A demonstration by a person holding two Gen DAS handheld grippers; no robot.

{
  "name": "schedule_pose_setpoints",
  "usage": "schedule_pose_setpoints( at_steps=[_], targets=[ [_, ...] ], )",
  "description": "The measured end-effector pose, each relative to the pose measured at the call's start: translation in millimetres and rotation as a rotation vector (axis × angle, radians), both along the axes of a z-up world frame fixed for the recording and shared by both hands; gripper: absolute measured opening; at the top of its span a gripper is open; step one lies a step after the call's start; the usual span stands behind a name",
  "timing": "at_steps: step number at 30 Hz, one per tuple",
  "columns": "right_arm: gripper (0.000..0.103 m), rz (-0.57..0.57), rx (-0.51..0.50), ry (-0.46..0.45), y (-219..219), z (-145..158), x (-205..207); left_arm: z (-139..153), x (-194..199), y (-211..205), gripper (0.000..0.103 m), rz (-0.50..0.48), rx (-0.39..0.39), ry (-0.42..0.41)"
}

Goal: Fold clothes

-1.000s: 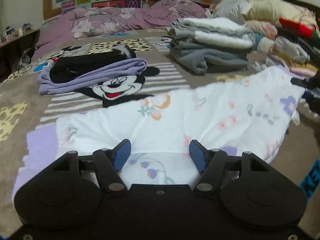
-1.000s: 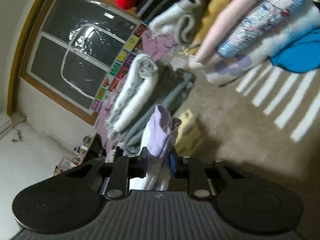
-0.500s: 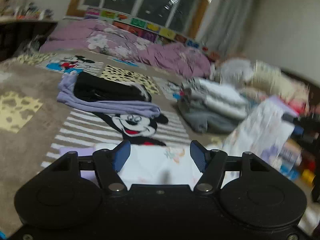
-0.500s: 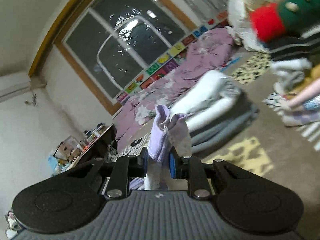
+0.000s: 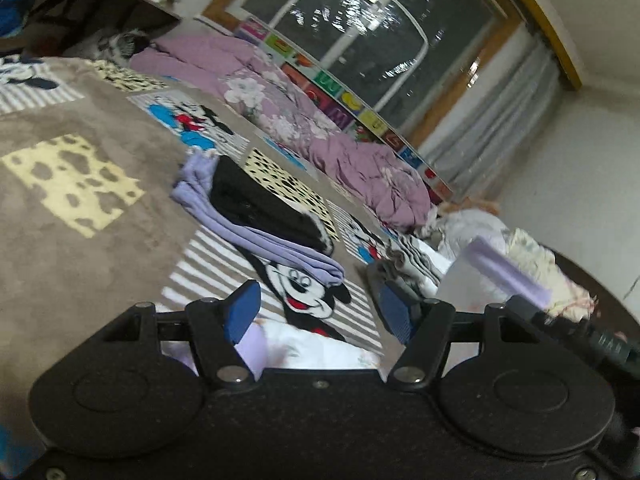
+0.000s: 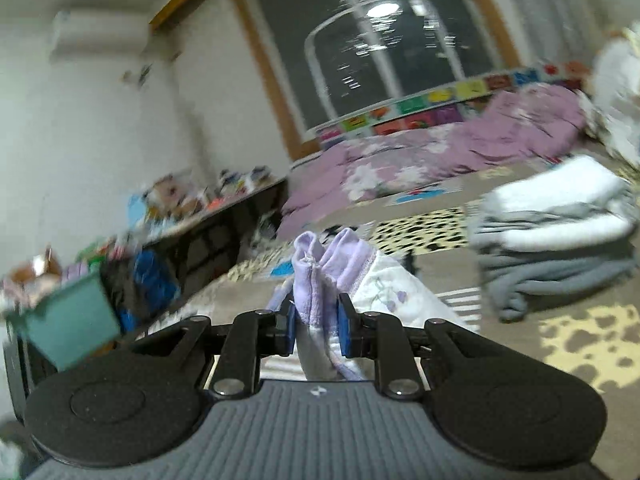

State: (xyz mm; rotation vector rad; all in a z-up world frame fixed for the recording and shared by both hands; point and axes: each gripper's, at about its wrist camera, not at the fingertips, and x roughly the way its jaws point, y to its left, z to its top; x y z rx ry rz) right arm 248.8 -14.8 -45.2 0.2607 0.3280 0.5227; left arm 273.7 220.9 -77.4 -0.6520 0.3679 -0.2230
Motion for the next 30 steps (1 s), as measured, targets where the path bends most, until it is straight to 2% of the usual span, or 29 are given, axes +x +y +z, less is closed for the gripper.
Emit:
schedule_pose_setpoints(
  at_steps=[5,9,19,28,30],
  targets=[
    [0.021,0.068,-0.22,-0.057,64,-12,-12,-2,-16,24,0.066,0.024,-0.029,0.004],
    [0.021,0.107,-0.31,-0.074,99,-24,-22,-4,-24,38,0.066,0.038,-0.035,0.01],
    [0.021,0.141,-0.462,-0.088,154,-54,-32,-7,-31,55,0.066,0.048,-0.035,0.016],
    [0.022,0.153,-0.499,-0.086,171,-76,-43,-6,-25,51,0.066,0.028,-0.018,0.018],
    [0.031,0.163,-0.478,-0.067,170,-80,-43,-4,-24,46,0.066,0.012,0.004,0.009]
  ],
)
